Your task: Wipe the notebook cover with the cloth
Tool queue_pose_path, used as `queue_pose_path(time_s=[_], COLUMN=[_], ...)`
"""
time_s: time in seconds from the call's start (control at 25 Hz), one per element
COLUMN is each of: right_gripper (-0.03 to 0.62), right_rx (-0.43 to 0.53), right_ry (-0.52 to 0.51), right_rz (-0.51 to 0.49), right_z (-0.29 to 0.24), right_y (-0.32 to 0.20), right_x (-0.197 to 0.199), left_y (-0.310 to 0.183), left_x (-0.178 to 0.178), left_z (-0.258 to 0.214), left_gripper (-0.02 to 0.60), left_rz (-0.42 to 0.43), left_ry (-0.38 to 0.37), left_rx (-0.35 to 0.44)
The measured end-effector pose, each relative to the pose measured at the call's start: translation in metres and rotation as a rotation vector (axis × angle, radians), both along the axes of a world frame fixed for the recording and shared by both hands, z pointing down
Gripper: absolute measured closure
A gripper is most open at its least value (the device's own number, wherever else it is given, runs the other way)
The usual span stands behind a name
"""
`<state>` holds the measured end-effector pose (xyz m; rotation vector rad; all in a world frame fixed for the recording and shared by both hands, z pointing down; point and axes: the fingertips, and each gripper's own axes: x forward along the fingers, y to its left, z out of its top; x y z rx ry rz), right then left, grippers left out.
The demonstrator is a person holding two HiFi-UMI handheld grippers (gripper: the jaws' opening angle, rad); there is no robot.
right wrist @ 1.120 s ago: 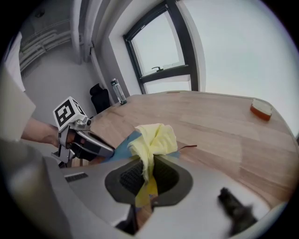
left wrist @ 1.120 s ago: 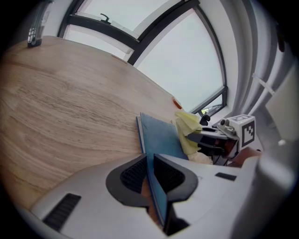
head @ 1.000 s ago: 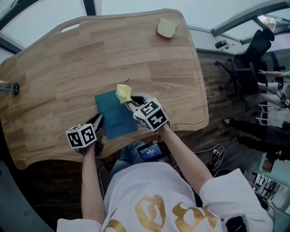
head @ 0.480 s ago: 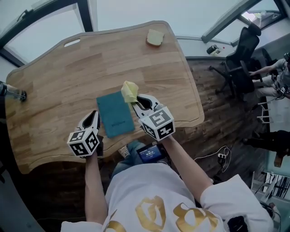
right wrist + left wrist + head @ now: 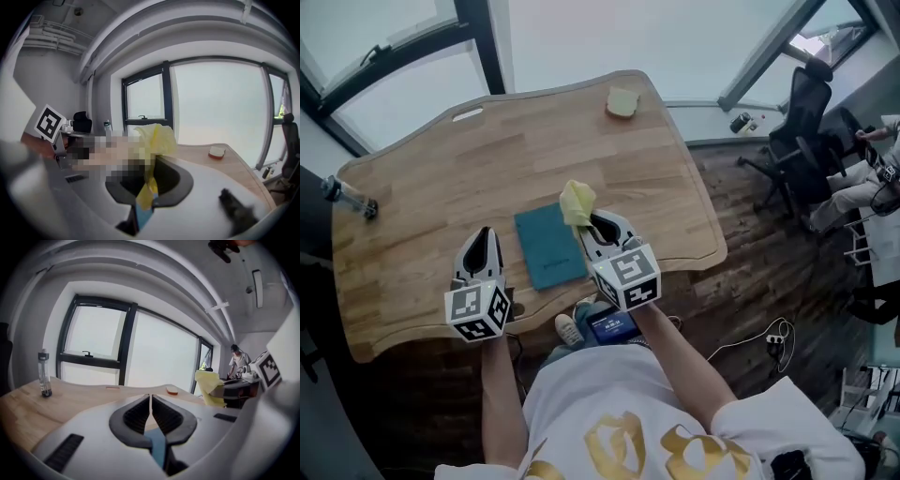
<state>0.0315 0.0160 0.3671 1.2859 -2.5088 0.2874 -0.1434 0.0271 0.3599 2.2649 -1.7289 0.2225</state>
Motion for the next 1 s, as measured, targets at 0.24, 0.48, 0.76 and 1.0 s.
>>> queue_pose_path(time_s=[0.24,0.48,0.76,1.0], right_gripper=[0.554,0.554,0.554,0.554], right_rx=[0.033,0.057,0.070,0.068], right_ry=[0.000,0.005,0.015,0.017], right_rz=[0.028,0.057,0.093,0.097], right_z=[-0.011,-0.022,-0.024,-0.020], right_y=[0.006,0.010,0.005,-0.005], right_x=[0.001,0.008,0.015,0.013], left_y=[0.002,0.002,-0.002,-0.011], left_x=[0.004,0.013,0.010,0.005], left_z=[-0.013,-0.021,-0.028,-0.023], left_gripper=[0.555,0.555,0.555,0.555], left_rz=[0.007,0.015,0.009,0.006], left_ry=[-0.018,-0.052,-0.044,-0.037], left_rx=[0.037,0.061,0.081,0.084])
